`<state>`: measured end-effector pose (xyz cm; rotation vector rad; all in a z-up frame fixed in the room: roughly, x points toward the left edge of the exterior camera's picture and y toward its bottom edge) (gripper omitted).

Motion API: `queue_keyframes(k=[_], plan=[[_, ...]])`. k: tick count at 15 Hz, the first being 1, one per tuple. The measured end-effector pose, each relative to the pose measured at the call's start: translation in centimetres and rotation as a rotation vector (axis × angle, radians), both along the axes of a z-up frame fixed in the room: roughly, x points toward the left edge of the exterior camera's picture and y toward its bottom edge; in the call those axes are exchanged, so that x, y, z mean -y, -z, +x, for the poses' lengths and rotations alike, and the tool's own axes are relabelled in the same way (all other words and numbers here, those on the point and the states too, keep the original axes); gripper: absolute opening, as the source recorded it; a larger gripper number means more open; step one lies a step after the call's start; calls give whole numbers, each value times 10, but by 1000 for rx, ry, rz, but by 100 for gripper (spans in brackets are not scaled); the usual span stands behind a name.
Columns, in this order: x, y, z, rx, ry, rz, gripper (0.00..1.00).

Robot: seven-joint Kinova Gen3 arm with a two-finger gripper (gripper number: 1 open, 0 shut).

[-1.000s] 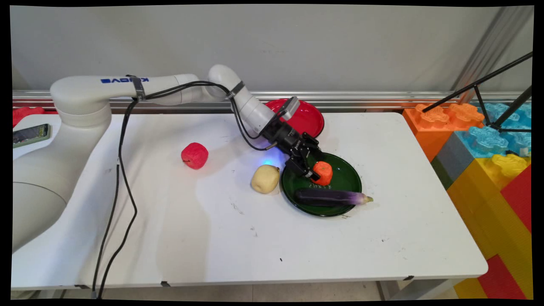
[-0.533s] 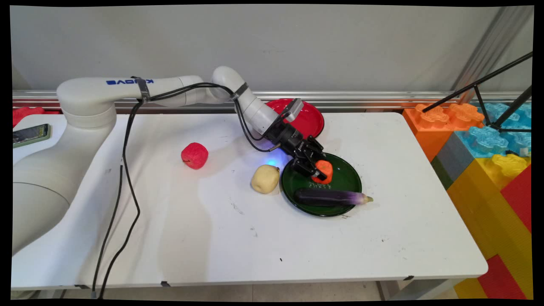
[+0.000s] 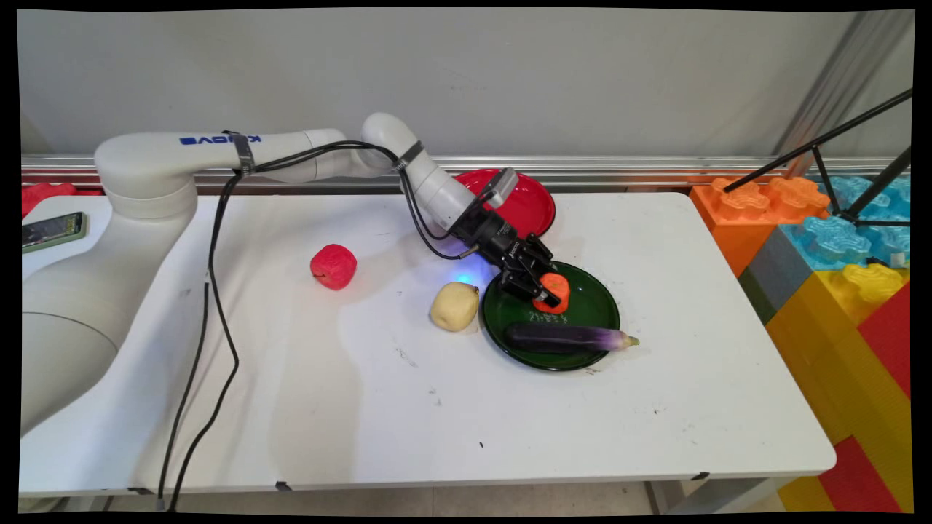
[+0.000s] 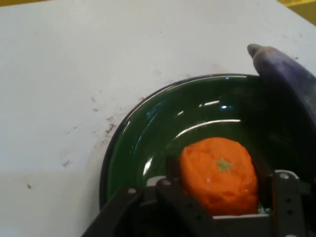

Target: Place the picked object on the table

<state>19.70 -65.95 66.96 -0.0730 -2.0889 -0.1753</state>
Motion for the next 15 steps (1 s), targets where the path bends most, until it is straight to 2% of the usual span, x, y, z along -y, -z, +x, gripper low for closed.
queue_keyframes(k=[5, 9, 15], plan=[[-9, -18, 16, -28, -29, 20, 0], [-26, -39, 37, -65, -74, 50, 0], [-51, -62, 73, -93, -125, 61, 0]])
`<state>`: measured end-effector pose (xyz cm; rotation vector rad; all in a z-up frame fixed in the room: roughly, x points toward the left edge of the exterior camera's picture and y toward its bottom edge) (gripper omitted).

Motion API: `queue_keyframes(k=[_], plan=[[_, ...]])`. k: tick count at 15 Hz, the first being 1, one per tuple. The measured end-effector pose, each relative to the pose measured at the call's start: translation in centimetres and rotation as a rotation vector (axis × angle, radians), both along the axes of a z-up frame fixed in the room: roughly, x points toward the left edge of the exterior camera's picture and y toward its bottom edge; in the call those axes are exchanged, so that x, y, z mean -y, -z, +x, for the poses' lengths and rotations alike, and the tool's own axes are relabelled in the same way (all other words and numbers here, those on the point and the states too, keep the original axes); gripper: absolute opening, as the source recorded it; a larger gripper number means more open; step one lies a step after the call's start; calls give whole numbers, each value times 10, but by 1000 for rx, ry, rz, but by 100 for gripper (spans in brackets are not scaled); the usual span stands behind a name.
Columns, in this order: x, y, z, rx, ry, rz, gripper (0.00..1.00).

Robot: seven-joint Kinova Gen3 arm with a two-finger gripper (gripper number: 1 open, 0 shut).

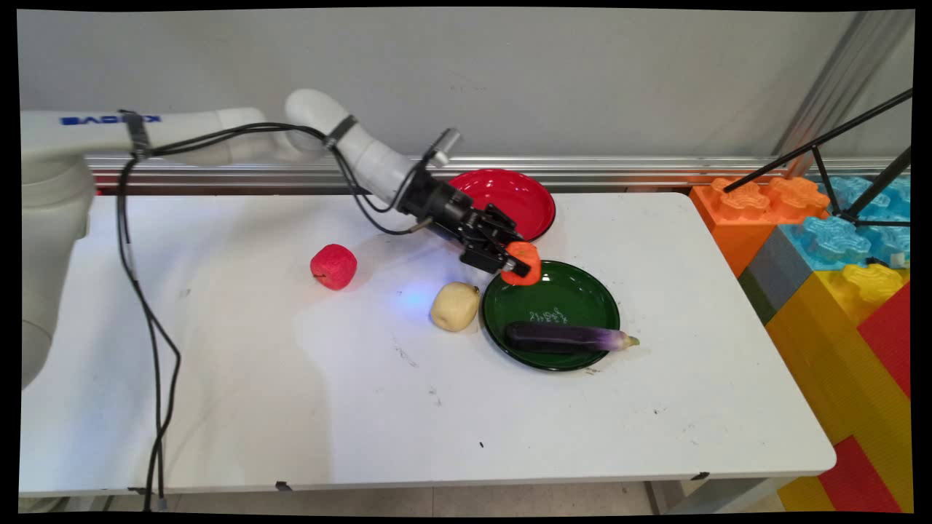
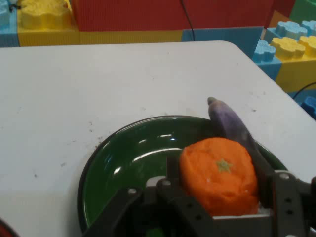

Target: Place the picked object on the table

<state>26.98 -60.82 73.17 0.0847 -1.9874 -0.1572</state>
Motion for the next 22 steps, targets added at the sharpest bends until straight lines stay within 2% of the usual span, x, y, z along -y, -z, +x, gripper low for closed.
queue_keyframes(k=[11, 16, 22], plan=[[-58, -33, 87, -26, -77, 26, 0], [-88, -31, 123, -17, -88, 45, 0], [-118, -15, 155, 10, -92, 59, 0]])
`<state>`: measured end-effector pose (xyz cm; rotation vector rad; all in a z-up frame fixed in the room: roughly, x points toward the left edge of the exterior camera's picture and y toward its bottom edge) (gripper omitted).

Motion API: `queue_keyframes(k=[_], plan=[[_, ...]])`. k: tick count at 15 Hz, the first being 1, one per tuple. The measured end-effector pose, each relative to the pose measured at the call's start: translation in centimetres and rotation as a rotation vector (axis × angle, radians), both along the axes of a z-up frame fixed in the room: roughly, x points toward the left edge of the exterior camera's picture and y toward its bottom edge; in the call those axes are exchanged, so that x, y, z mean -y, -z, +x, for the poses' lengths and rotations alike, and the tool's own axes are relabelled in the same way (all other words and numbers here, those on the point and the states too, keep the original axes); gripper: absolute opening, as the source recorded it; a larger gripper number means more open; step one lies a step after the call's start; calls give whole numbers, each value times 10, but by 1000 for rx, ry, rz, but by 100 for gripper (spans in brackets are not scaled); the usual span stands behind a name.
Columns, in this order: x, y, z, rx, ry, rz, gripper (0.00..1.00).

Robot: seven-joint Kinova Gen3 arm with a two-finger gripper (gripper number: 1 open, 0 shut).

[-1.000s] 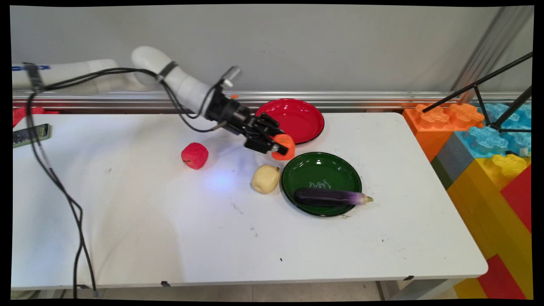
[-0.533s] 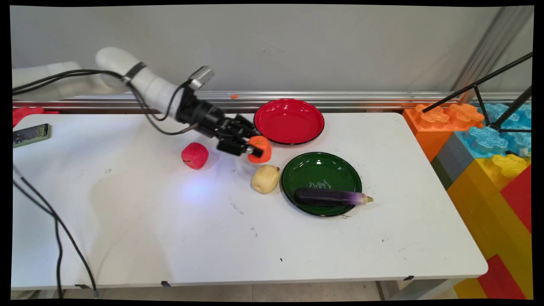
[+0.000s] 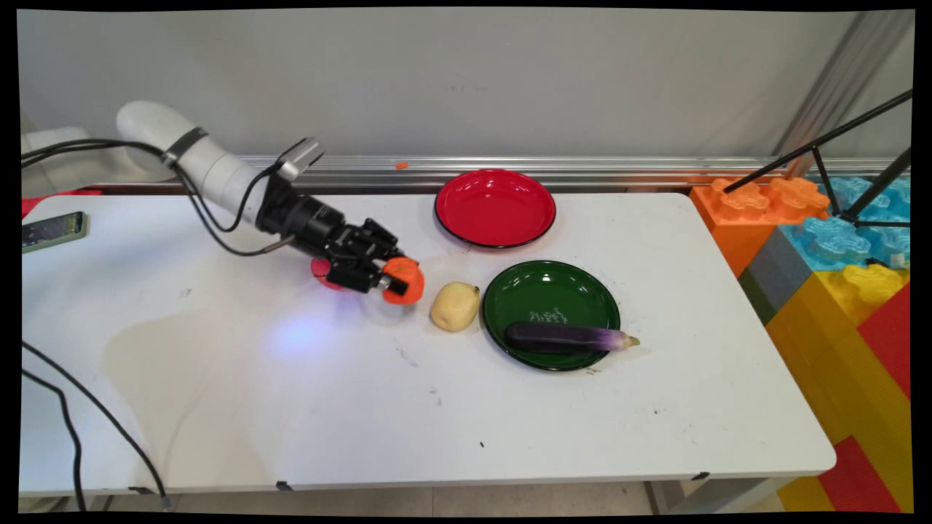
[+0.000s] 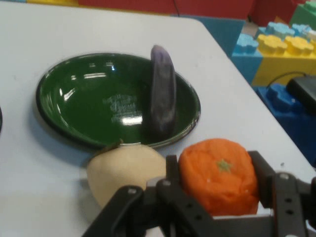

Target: Place the picked object on the table

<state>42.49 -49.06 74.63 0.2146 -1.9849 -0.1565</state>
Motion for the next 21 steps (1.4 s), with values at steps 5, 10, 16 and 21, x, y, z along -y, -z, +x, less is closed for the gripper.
queue_keyframes(k=[5, 10, 16, 21], plan=[[-14, 21, 15, 23, -1, 1, 0], [-22, 46, 22, 42, 3, 2, 0], [-26, 70, 26, 63, -2, 2, 0], [-25, 81, 28, 68, -9, -6, 100]])
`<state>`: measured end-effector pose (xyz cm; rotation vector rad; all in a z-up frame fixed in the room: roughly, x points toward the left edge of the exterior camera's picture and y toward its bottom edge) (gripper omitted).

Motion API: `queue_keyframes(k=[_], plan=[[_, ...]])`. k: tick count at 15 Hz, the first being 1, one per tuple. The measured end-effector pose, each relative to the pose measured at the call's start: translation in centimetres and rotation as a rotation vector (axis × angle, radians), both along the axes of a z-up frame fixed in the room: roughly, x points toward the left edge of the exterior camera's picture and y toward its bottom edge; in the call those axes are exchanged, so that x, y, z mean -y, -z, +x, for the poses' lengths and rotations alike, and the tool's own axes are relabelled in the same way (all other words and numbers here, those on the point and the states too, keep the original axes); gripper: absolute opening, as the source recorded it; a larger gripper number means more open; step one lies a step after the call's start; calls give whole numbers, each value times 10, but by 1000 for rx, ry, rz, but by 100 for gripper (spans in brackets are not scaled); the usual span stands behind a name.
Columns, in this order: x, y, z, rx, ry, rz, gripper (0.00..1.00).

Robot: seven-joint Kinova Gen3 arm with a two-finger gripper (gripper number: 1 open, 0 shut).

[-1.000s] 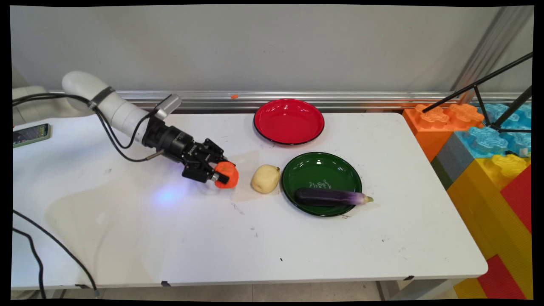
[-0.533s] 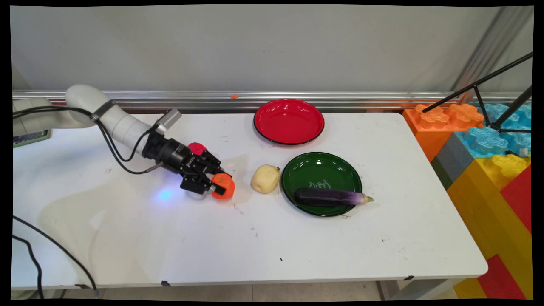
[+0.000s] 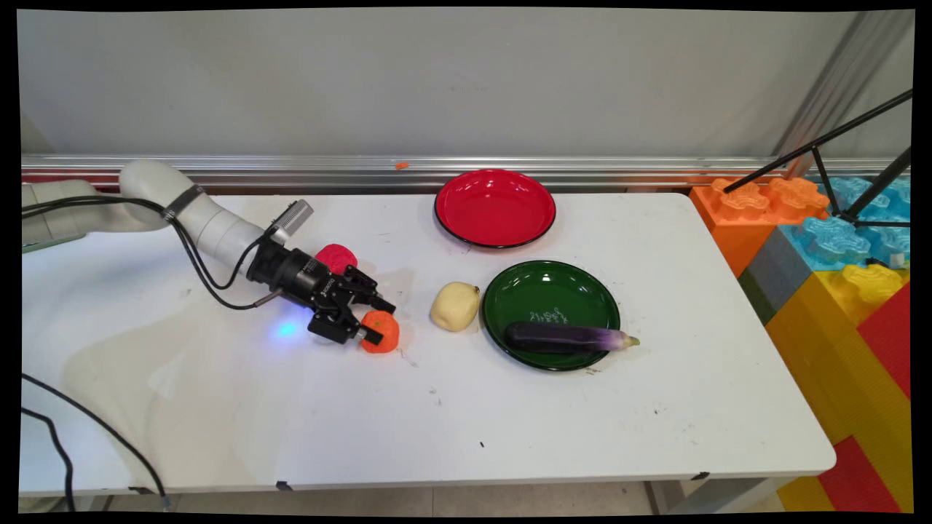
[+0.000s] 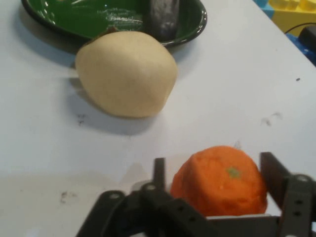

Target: Place the picked object on the table

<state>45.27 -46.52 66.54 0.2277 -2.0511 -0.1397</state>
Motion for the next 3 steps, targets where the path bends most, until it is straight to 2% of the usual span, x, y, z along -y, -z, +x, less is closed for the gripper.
queue_keyframes(k=[3], plan=[[0, 4, 2, -1, -7, -3, 100]])
